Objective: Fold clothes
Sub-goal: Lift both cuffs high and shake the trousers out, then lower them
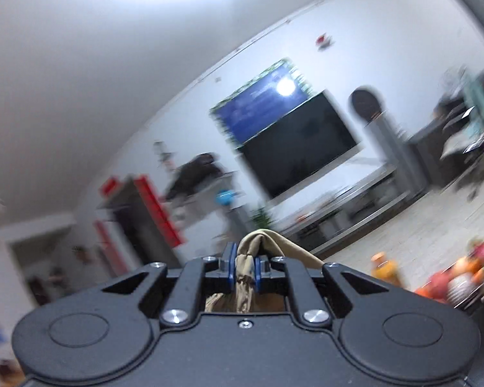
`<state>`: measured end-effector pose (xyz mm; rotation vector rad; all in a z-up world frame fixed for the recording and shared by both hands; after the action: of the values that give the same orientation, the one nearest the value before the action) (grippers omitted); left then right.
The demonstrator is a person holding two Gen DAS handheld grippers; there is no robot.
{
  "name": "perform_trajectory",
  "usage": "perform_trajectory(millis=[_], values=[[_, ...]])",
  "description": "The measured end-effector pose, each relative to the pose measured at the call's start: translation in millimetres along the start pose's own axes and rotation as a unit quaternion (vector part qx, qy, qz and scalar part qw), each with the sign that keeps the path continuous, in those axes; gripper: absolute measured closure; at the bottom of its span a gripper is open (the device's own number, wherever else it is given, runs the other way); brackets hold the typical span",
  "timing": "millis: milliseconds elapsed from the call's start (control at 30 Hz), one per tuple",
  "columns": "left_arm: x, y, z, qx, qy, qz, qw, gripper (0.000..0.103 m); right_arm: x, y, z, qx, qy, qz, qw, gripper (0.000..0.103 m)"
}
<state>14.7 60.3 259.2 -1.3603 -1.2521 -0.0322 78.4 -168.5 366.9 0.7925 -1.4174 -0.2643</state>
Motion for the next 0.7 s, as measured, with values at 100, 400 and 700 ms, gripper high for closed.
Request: perform_trajectory(millis=[100,400,700], values=[[5,-33,14,-0.007,-0.033,-0.064,0.9974,0.093,5,23,17,0.025,-0.030,0.031,0.999,0.092],[33,44,-30,0.176,0.009,-0.084,0.9808,0.091,2,-29,-77,-0.035,0.027,-0.018,0.999,0.092],[48,-19,-6,0.172,-0.024,-0.217,0.9606,0.091,-8,8,-55,0.007,0.027,0.036,0.999,0.092]])
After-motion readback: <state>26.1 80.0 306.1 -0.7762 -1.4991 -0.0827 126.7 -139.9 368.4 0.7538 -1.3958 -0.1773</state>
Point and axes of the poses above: each gripper's, at about its wrist camera, not at the fingertips, and z roughly against the way its jaws point, y to its left, x to its top, the point moved 9 cm from there along -z, roughly the way its jaws point, and after that the axes turned 5 degrees about -z, right-handed, at the moved point
